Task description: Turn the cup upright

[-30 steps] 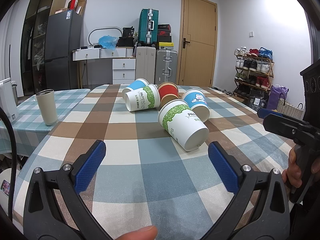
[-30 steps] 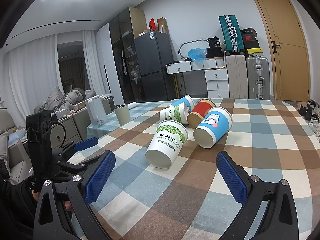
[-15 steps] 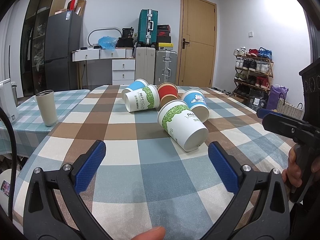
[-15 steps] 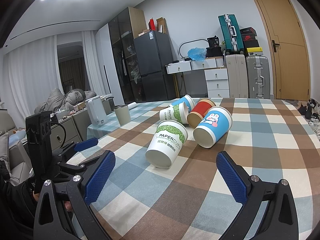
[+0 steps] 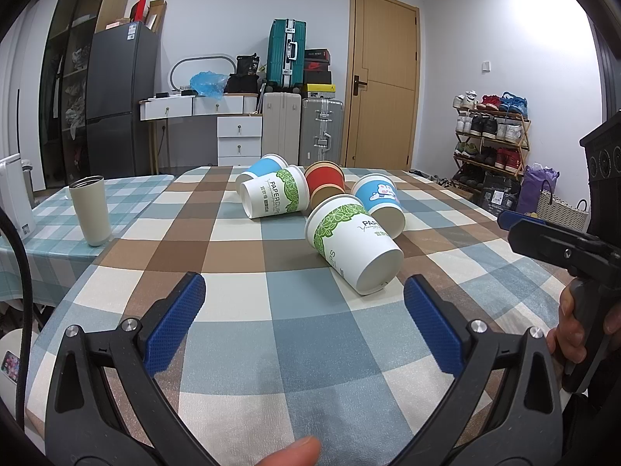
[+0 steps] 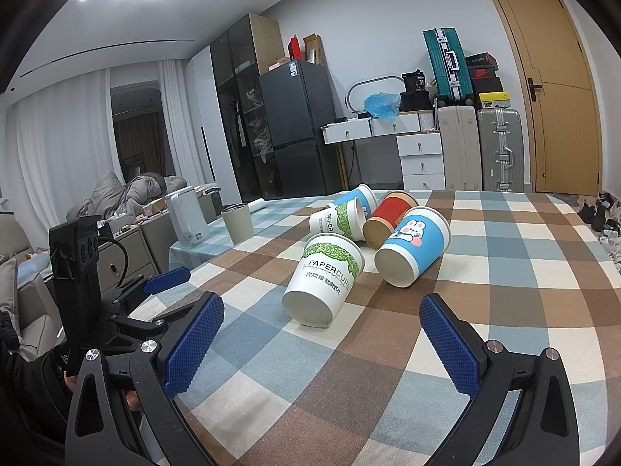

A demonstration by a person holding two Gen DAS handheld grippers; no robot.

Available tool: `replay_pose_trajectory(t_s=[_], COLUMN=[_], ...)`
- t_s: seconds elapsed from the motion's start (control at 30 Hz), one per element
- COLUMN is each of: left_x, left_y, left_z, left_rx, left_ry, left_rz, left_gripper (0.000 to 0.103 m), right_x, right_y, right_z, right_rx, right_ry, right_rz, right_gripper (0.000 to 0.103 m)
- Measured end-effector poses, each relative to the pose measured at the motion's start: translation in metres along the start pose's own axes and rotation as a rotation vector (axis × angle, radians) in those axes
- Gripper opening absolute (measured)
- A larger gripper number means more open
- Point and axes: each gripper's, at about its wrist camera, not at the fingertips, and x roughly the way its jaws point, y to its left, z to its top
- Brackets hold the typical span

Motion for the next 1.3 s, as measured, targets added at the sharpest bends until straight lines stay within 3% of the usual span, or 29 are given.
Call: replay_pose_trajectory(t_s=[0.87,1.3], left_x=[0.000,-0.003], left_y=[0.000,-0.007], left_z=[0.000,0.011], left_rx=[0.002,-0.009], left_ry=[-0.001,-0.002], left_rz=[0.001,0.004], left_gripper=[0.102,0.102], right_x=[-0.003,-0.001], right_y=[-0.003,-0.005], right_z=[0.001,0.004], right_rx=[0.004,0.006], right_ry=[-0.001,0.031], right_rz=[0.001,-0.041], right_gripper=[0.103,0.103])
